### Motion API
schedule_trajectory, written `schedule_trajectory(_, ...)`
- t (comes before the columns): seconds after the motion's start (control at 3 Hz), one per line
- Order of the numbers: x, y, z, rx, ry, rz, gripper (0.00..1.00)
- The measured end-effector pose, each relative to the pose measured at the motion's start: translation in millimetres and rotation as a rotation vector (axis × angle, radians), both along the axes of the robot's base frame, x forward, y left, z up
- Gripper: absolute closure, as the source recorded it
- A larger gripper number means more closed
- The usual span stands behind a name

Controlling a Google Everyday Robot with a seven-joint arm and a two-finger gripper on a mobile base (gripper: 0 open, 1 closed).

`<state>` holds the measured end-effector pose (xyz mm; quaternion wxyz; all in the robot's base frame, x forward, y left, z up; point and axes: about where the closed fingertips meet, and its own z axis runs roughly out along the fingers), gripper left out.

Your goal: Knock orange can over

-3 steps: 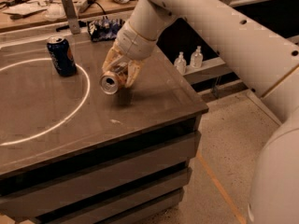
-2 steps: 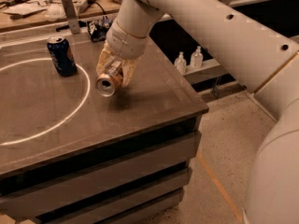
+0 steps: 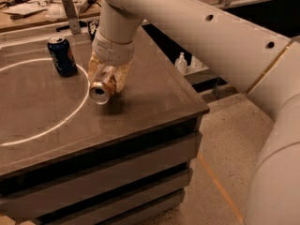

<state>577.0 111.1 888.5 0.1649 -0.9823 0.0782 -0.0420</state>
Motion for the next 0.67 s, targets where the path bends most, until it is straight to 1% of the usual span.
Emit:
schedule_trajectory(0.33, -3.1, 3.0, -6.1, -0.017, 0.004, -0.001, 0.00)
schedule_trajectory(0.67, -3.6, 4.2, -7.2, -0.016, 0.007, -0.008, 0.00)
